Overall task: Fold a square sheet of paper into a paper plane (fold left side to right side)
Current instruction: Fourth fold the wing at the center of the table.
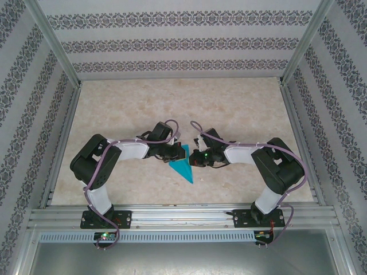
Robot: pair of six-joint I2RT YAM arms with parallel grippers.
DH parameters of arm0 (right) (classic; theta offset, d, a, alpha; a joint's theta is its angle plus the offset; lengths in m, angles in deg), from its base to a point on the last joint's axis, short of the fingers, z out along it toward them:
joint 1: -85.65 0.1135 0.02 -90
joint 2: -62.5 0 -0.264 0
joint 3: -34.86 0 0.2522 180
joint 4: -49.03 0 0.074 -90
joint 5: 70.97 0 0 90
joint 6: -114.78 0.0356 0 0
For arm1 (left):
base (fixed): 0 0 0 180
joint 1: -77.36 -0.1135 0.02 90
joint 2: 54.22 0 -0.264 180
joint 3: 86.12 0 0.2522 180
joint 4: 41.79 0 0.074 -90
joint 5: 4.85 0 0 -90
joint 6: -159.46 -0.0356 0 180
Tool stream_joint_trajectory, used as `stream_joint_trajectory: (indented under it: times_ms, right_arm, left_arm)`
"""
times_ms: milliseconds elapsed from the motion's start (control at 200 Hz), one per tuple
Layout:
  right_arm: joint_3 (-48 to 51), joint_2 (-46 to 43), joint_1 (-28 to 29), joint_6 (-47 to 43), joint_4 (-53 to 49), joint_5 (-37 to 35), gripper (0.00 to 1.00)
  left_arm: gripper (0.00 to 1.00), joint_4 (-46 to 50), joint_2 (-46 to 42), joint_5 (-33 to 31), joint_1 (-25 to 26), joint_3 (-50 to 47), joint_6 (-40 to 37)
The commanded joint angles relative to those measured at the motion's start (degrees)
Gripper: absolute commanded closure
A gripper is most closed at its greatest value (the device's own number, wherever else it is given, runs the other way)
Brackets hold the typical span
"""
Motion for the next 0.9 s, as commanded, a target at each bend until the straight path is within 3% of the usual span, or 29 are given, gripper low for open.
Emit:
stream_joint_trajectory:
  times_ms: [0, 894]
  right_arm:
    - [1.2, 3.6, 0.8, -1.7, -8.2, -6.9, 1.00]
    - [0.2, 4.8, 1.2, -3.1, -10.9, -7.9, 1.00]
  left_arm:
    - [0.94, 1.5, 0.7, -1.3, 0.7, 1.1, -1.1]
    - [0.95, 2.4, 3.2, -4.0, 0.4, -1.7, -1.8]
